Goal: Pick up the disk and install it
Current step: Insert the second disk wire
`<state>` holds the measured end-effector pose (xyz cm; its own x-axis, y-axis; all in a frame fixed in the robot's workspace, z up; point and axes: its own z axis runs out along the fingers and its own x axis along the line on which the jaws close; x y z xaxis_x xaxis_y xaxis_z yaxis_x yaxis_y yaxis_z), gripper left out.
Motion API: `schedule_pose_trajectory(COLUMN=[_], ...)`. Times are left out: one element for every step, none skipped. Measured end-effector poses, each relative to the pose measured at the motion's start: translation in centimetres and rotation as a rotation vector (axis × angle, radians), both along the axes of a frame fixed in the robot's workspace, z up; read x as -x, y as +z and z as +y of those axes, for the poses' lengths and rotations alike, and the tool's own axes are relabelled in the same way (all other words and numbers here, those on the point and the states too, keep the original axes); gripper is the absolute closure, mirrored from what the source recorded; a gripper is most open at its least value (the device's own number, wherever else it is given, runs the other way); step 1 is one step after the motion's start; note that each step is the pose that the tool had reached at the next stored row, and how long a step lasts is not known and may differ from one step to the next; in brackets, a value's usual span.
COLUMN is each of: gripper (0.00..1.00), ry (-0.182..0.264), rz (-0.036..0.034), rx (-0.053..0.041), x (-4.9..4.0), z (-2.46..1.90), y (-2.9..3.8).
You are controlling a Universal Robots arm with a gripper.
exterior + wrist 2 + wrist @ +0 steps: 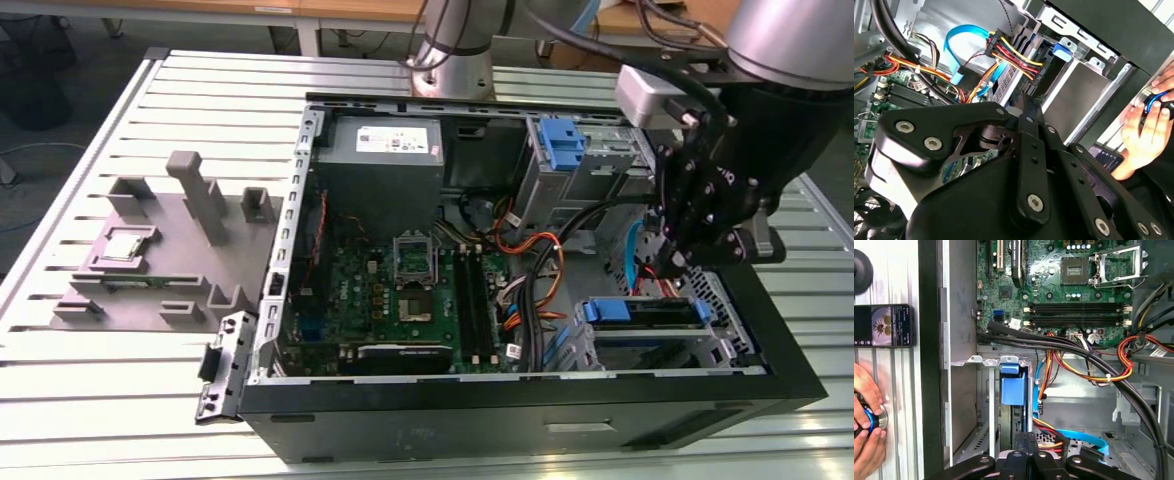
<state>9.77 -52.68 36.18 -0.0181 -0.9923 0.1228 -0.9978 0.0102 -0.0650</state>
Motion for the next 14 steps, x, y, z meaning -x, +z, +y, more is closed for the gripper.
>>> schedule_pose_trajectory(gripper=[0.90,0.90,0.90,0.90,0.90,0.90,0.90,0.90,0.90,0.90,0.90,0.90,0.90,0.90], ry=[0.000,0.000,0.000,0.000,0.000,0.000,0.000,0.000,0.000,0.000,0.000,0.000,0.000,0.000], rz=[0.0000,0.0000,0.0000,0.0000,0.0000,0.0000,0.0001,0.0001,0.0001,0.0001,0.0001,0.0001,0.0001,0.0002], rx=[0.0000,0.0000,-0.0002,-0.0002,-0.0001,-0.0001,0.0002,0.0001,0.0000,0.0000,-0.0001,0.0000,0.0000,0.0001], x=[0.00,0.00,0.00,0.00,0.00,0.00,0.00,0.00,0.00,0.00,0.00,0.00,0.00,0.00], z=[0.07,0.14,0.21,0.28,0.35,0.46,0.61,0.83,1.09,1.36,1.64,1.89,2.11,2.30], y=[0.13,0.26,0.37,0.45,0.51,0.55,0.58,0.61,0.63,0.66,0.69,0.75,0.84,0.95])
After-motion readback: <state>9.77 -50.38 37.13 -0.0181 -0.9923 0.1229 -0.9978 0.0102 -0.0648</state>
